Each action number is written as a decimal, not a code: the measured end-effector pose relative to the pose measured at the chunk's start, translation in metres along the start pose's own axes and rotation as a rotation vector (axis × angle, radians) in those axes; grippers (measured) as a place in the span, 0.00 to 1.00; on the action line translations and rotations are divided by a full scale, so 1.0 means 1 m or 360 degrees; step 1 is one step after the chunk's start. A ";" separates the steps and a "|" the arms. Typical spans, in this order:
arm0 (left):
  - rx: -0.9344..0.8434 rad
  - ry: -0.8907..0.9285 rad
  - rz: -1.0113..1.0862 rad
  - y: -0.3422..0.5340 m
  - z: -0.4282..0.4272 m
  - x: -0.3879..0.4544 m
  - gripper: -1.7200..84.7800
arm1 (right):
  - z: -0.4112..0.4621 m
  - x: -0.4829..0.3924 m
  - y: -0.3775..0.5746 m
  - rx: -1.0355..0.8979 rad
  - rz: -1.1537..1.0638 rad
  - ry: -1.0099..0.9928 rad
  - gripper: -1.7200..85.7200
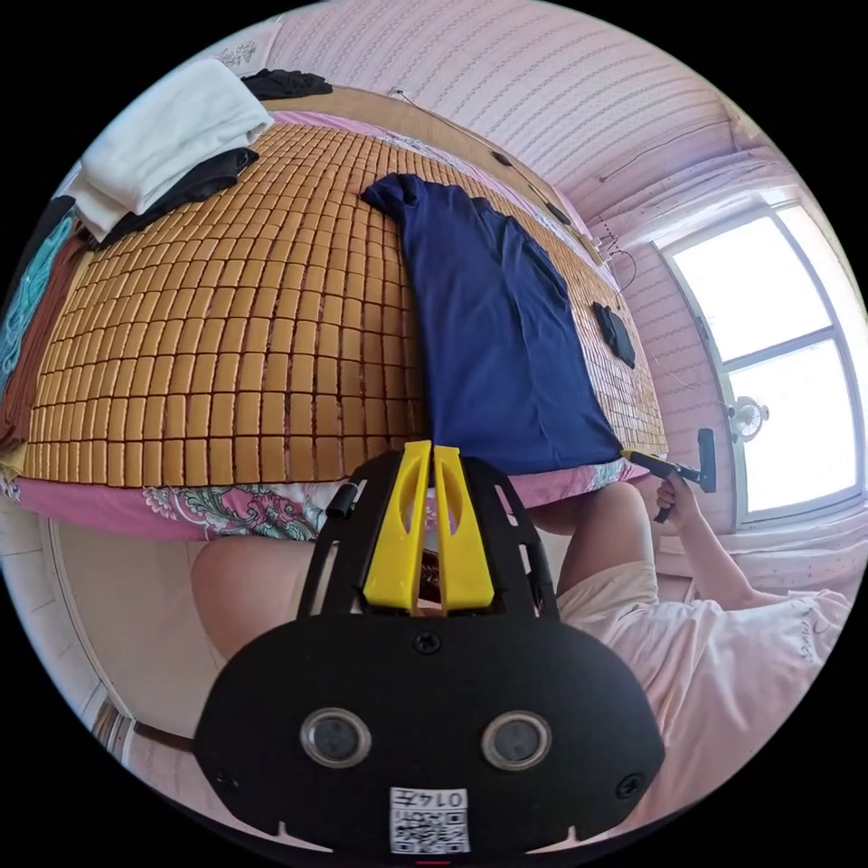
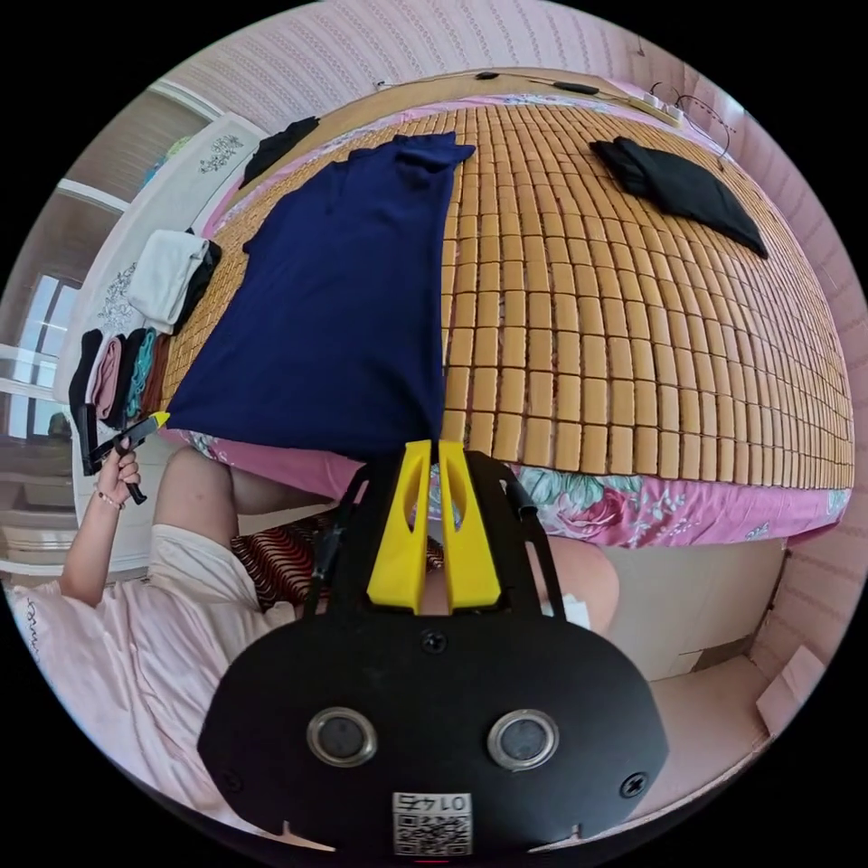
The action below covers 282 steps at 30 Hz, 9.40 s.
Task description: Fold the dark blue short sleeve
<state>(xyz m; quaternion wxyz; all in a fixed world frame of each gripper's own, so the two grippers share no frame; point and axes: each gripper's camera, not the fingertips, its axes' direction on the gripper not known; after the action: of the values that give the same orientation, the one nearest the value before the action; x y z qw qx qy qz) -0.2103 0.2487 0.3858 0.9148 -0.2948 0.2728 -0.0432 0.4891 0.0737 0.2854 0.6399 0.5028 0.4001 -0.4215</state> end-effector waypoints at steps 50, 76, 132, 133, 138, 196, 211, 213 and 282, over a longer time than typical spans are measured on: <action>-0.0205 0.0079 0.1131 -0.389 0.227 0.228 0.01 | 0.050 0.102 -0.256 0.0415 0.0574 0.0267 0.03; -0.0499 -0.0099 0.1633 -0.484 0.442 0.393 0.02 | 0.142 0.071 -0.314 0.0169 0.0330 0.0316 0.03; 0.0355 -0.0183 -0.0177 -0.309 0.031 -0.101 0.09 | 0.494 -0.386 -0.552 0.0007 -0.1076 0.0219 0.09; 0.0326 -0.0217 -0.0166 -0.314 0.034 -0.103 0.09 | 0.507 -0.392 -0.563 -0.0004 -0.1074 0.0240 0.09; 0.0172 -0.0315 -0.0127 -0.320 0.047 -0.109 0.07 | 0.577 -0.392 -0.591 -0.0189 -0.1048 0.0436 0.06; 0.0305 -0.0278 -0.0385 -0.201 -0.053 -0.168 0.07 | 0.552 -0.232 -0.517 0.0081 -0.0789 0.0020 0.04; 0.0336 -0.0234 -0.0370 -0.220 -0.026 -0.157 0.10 | 0.590 -0.346 -0.527 0.0060 -0.1176 0.0031 0.13; 0.0309 -0.0244 -0.0384 -0.221 -0.020 -0.159 0.10 | 0.602 -0.367 -0.534 0.0022 -0.1223 0.0084 0.14; 0.0010 -0.0216 0.0377 -0.317 0.140 0.016 0.09 | 0.240 -0.117 -0.522 0.0521 -0.0628 0.0045 0.10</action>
<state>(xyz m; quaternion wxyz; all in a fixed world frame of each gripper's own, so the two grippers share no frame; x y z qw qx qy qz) -0.0969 0.0562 0.6518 0.9308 -0.2600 0.2429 0.0843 -0.0196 -0.2183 0.2766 0.4497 0.5176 0.4258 -0.5904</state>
